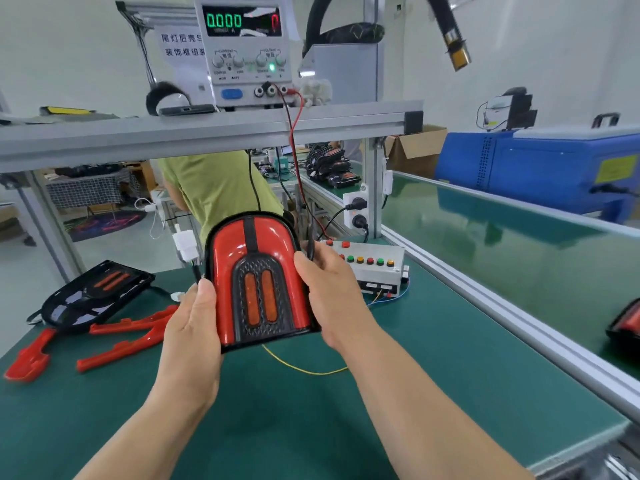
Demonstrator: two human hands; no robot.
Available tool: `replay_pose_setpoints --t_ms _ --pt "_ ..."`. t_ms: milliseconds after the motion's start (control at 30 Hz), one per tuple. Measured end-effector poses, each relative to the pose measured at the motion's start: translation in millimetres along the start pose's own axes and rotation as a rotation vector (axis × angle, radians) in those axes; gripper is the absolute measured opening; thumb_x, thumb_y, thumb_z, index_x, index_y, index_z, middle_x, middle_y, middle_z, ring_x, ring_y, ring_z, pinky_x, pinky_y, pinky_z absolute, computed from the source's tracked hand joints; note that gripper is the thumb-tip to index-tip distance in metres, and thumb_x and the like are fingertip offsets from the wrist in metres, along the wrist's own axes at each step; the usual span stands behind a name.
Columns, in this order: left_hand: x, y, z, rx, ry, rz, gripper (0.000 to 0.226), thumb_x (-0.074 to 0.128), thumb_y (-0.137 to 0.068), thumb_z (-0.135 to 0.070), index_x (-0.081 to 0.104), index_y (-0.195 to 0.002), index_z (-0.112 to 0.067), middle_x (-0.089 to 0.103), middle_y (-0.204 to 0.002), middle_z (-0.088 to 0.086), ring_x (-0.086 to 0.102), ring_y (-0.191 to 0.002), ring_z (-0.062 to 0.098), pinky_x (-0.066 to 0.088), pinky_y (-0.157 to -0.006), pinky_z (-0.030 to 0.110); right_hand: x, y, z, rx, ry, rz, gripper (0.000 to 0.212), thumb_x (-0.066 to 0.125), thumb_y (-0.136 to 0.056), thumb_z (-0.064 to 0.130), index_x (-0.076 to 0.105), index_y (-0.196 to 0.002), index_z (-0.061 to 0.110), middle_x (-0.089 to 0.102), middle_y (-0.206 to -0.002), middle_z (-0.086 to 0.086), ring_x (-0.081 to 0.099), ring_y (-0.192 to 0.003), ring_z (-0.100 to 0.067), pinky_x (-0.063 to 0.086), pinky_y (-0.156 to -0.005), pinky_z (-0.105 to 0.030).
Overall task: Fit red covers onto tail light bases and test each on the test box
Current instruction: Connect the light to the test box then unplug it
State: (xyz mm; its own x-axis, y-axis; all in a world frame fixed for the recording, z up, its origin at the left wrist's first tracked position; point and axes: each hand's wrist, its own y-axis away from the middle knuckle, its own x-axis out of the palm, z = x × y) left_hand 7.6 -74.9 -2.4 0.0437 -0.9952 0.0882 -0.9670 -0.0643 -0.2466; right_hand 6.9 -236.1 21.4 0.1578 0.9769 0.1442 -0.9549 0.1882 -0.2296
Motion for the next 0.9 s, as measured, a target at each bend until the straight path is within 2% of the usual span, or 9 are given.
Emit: replay_pose_setpoints --t_ms 67,133,200,333,400,500,667,767,900 --pt "8 6 -7 0.025 -0.018 0.026 0.043 0.033 -0.105 -0.047 0.073 -0.096 -0.033 0.075 -0.106 0.001 0.069 -0.105 0.021 0.049 -0.100 0.046 -9 8 6 -0.003 0.024 -0.020 0.023 0.048 -0.095 0.034 0.068 -0.104 0.027 0.062 -0.092 -0.013 0.056 -0.082 -0.031 0.045 -0.096 -0.064" --pt "18 12 -15 0.045 -0.035 0.054 0.042 0.033 -0.104 -0.048 0.072 -0.100 -0.034 0.075 -0.107 0.000 0.069 -0.107 0.020 0.047 -0.102 0.048 -20 17 15 -0.003 0.033 -0.038 0.029 0.045 -0.094 0.036 0.068 -0.110 0.028 0.068 -0.108 -0.014 0.063 -0.102 -0.031 0.050 -0.098 -0.058" --pt "31 19 -23 0.067 -0.050 0.088 0.041 0.034 -0.105 -0.047 0.072 -0.102 -0.032 0.075 -0.106 -0.003 0.068 -0.106 0.017 0.047 -0.102 0.046 -33 27 25 0.001 0.021 -0.053 0.030 0.042 -0.092 0.038 0.068 -0.100 0.026 0.067 -0.101 -0.015 0.063 -0.095 -0.029 0.051 -0.095 -0.060" --pt "64 35 -38 0.155 -0.077 0.154 0.042 0.033 -0.106 -0.044 0.069 -0.103 -0.023 0.072 -0.085 -0.020 0.062 -0.076 -0.008 0.045 -0.078 0.019 -67 46 42 0.078 -0.018 -0.060 0.045 0.038 -0.091 0.049 0.064 -0.093 0.012 0.069 -0.095 -0.015 0.068 -0.092 -0.033 0.055 -0.092 -0.056" --pt "85 40 -44 0.156 -0.025 0.209 0.042 0.034 -0.106 -0.044 0.069 -0.109 -0.021 0.074 -0.097 -0.015 0.065 -0.087 -0.006 0.045 -0.084 0.021 -84 56 54 0.072 -0.054 -0.085 0.050 0.037 -0.096 0.048 0.058 -0.099 0.003 0.065 -0.090 -0.014 0.065 -0.082 -0.029 0.057 -0.085 -0.055" --pt "116 45 -53 0.139 0.052 0.294 0.047 0.040 -0.103 -0.050 0.063 -0.126 -0.016 0.069 -0.123 -0.003 0.061 -0.120 0.014 0.042 -0.109 0.040 -111 68 71 0.028 -0.033 -0.205 0.055 0.038 -0.094 0.048 0.049 -0.105 -0.004 0.055 -0.089 -0.011 0.054 -0.079 -0.026 0.052 -0.087 -0.064" --pt "170 56 -68 0.127 0.097 0.421 0.063 0.044 -0.091 -0.062 0.059 -0.133 -0.018 0.064 -0.134 0.002 0.055 -0.129 0.022 0.039 -0.112 0.047 -154 90 98 -0.089 0.089 -0.434 0.060 0.039 -0.088 0.056 0.048 -0.091 -0.004 0.050 -0.081 -0.018 0.047 -0.076 -0.026 0.047 -0.087 -0.070" --pt "202 66 -77 0.175 0.079 0.509 0.048 0.036 -0.103 -0.051 0.065 -0.124 -0.018 0.070 -0.121 0.001 0.063 -0.118 0.022 0.045 -0.106 0.046 -179 103 113 -0.163 0.142 -0.557 0.060 0.040 -0.087 0.057 0.046 -0.089 -0.003 0.052 -0.081 -0.021 0.055 -0.074 -0.035 0.049 -0.085 -0.068" --pt "242 81 -89 0.255 0.033 0.582 0.042 0.034 -0.106 -0.044 0.067 -0.095 -0.021 0.072 -0.088 -0.013 0.065 -0.083 0.002 0.050 -0.080 0.020 -213 119 127 -0.215 0.127 -0.681 0.054 0.044 -0.089 0.054 0.048 -0.080 0.001 0.050 -0.079 -0.012 0.050 -0.074 -0.030 0.049 -0.082 -0.070"
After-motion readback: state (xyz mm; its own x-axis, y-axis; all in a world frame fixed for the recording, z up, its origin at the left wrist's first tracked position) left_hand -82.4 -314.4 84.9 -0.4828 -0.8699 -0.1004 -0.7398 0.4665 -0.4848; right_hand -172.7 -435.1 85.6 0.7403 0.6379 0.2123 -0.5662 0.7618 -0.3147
